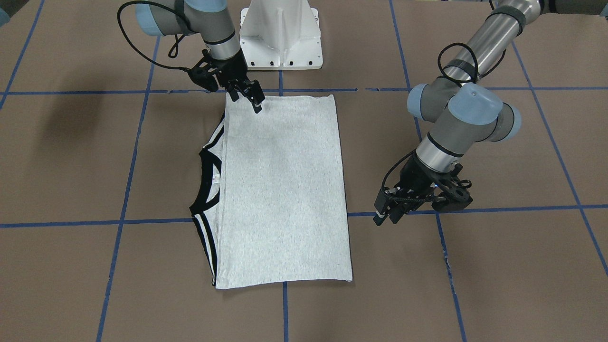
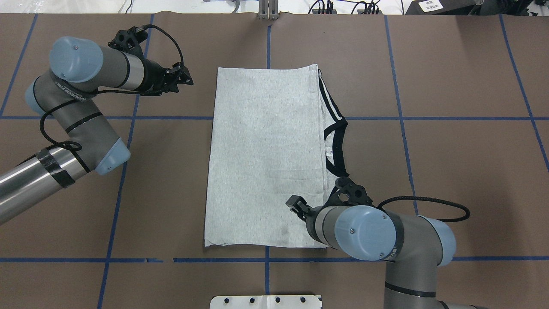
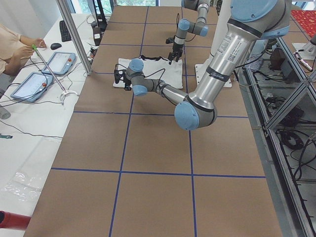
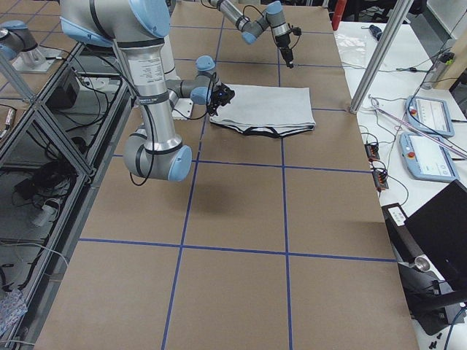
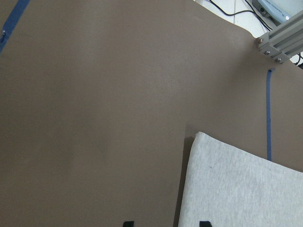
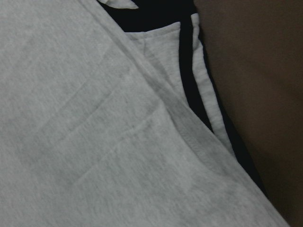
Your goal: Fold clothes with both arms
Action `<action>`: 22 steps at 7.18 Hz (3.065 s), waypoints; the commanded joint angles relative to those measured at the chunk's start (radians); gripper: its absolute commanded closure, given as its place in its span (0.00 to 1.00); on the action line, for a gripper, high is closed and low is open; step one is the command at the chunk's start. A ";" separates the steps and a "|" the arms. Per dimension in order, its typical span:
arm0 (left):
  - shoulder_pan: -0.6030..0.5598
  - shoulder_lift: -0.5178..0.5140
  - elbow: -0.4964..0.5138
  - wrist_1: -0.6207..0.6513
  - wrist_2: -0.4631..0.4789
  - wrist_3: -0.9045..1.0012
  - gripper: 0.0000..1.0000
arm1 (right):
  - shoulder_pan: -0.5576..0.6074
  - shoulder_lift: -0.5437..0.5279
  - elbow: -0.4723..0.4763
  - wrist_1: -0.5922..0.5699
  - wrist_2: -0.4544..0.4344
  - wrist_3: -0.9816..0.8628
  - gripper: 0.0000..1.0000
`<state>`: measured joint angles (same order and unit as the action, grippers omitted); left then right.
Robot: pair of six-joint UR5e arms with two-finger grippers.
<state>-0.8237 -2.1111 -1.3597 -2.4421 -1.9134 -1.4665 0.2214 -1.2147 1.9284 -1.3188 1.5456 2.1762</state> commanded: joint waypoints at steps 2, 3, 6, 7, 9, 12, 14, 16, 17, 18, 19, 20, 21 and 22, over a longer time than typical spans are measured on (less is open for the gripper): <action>-0.002 0.002 -0.019 0.002 0.001 0.000 0.43 | -0.037 -0.028 0.001 0.004 -0.012 0.062 0.00; -0.005 0.002 -0.022 0.002 -0.001 0.000 0.43 | -0.045 -0.028 -0.005 0.007 -0.012 0.060 0.00; -0.005 0.011 -0.039 0.021 0.001 0.000 0.43 | -0.027 -0.020 -0.046 0.009 -0.016 0.048 0.00; -0.005 0.025 -0.064 0.032 -0.001 0.000 0.43 | -0.019 -0.020 -0.046 0.009 -0.015 0.047 0.00; -0.003 0.029 -0.068 0.038 0.001 0.000 0.43 | -0.017 -0.010 -0.046 0.007 -0.016 0.065 0.64; -0.005 0.029 -0.073 0.038 0.001 0.000 0.43 | -0.016 -0.005 -0.039 0.004 -0.010 0.062 1.00; -0.003 0.029 -0.075 0.038 -0.001 -0.002 0.43 | -0.011 -0.006 -0.016 0.003 -0.006 0.059 1.00; 0.027 0.075 -0.181 0.038 0.001 -0.140 0.43 | -0.010 -0.016 0.006 -0.003 -0.001 0.059 1.00; 0.099 0.171 -0.313 0.037 0.008 -0.237 0.41 | -0.010 -0.025 0.023 -0.004 0.007 0.059 1.00; 0.180 0.236 -0.429 0.037 0.055 -0.349 0.39 | -0.008 -0.025 0.024 -0.002 0.036 0.059 1.00; 0.295 0.300 -0.499 0.038 0.156 -0.458 0.38 | -0.007 -0.028 0.027 -0.002 0.044 0.059 1.00; 0.401 0.366 -0.557 0.040 0.244 -0.518 0.38 | -0.007 -0.029 0.027 -0.002 0.044 0.059 1.00; 0.461 0.371 -0.587 0.073 0.269 -0.617 0.38 | -0.005 -0.029 0.027 -0.002 0.044 0.059 1.00; 0.544 0.372 -0.610 0.198 0.315 -0.647 0.36 | -0.005 -0.031 0.029 -0.002 0.044 0.059 1.00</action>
<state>-0.3764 -1.7511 -1.9328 -2.3478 -1.6539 -2.0485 0.2156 -1.2441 1.9560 -1.3208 1.5885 2.2350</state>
